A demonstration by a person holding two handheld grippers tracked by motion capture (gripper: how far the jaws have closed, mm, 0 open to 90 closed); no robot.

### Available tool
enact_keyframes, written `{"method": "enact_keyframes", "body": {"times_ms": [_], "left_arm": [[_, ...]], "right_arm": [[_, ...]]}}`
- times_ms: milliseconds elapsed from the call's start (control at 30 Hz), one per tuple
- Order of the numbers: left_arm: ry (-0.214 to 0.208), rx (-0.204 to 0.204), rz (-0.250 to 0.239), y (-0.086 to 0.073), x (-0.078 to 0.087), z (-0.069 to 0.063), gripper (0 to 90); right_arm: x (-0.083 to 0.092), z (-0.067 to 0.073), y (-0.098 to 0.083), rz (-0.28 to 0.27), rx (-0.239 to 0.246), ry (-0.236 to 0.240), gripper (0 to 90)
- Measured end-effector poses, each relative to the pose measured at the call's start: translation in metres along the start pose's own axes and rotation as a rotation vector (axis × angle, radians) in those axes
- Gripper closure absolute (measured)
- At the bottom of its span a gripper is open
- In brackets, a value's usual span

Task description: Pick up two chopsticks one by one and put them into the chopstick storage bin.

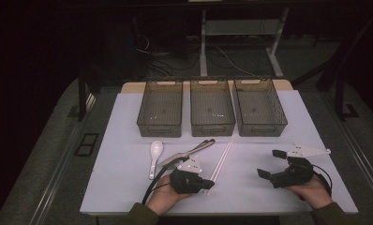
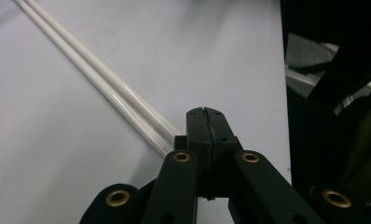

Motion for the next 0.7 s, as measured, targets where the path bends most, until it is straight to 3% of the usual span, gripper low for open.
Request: {"method": "enact_keyframes", "body": {"times_ms": [700], "left_arm": [[0.029, 0.009, 0.043, -0.0059, -0.0024, 0.0041, 88.9]], "right_arm": [[0.0005, -0.0003, 0.0004, -0.001, -0.002, -0.002, 0.5]]}}
Point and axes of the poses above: each handheld gripper's, and its own axes: x roughly backward along the jaws, y roughly out of its top, z roughly to its left, the point moved 9 cm from there along -x, roughly forward along the jaws
